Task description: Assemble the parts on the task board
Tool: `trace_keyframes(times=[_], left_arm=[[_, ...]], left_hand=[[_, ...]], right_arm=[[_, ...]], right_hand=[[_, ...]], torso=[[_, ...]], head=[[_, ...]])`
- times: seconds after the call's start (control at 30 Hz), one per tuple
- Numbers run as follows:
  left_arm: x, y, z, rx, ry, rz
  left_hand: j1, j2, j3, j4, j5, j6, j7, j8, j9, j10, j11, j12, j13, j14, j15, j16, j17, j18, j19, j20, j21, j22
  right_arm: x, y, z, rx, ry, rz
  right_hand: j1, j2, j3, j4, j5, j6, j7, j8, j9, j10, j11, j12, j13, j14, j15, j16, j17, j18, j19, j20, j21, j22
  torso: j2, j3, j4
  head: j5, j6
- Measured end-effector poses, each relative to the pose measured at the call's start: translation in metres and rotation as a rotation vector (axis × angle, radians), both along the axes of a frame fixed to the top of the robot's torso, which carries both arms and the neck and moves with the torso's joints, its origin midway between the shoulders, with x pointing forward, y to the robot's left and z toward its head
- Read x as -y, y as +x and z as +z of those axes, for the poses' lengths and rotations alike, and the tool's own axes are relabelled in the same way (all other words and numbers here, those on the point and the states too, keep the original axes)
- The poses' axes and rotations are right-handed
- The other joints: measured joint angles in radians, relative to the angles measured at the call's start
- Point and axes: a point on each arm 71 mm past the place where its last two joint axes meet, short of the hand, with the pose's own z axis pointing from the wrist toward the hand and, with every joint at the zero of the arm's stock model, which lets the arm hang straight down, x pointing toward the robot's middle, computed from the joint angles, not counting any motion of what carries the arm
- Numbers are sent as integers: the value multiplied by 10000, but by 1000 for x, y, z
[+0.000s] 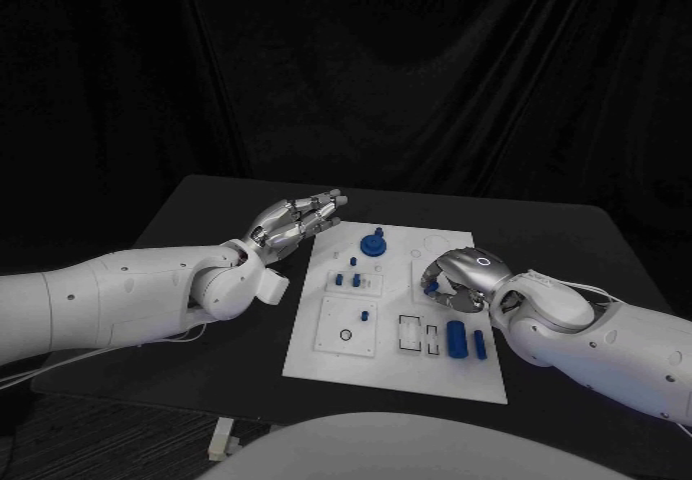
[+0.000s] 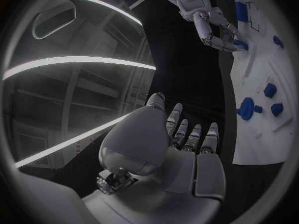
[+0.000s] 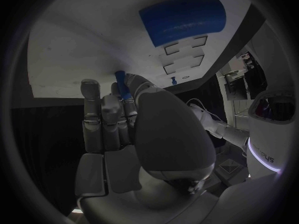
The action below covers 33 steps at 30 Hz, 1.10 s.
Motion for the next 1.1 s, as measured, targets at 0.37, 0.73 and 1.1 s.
trace_keyframes(times=[0.37,0.73,1.1], left_arm=[[0,0,0,-18,-7,-17],[0,0,-1,-27,-6,-21],[1,0,-1,-38,-12,-37]], left_hand=[[39,39,0,0,0,78,15,37,11,0,0,0,0,0,0,0,0,0,37,38,0,12],[39,39,0,0,0,115,52,34,21,0,0,0,0,0,0,39,0,0,72,2,0,21],[39,39,0,0,0,187,51,82,20,-37,36,0,0,0,0,39,8,0,72,2,0,20]], right_arm=[[-1,-2,24,396,366,198],[-17,-16,57,664,883,828],[-64,-42,65,273,1267,1942]], right_hand=[[34,-42,325,-136,-185,314,-67,38,164,96,96,-47,0,-73,-73,-110,-93,1,-88,-18,59,8],[31,-44,473,-225,-340,447,-126,98,262,143,143,-33,-1,-73,-144,-110,-151,1,-127,-57,115,6],[-9,-84,553,-307,-495,447,-126,98,288,142,143,-25,-1,-73,-144,-156,-178,0,-161,-91,115,5]], torso=[[-6,-1,-2],[-8,0,3],[-5,-1,4]], head=[[30,0],[22,0],[41,0]])
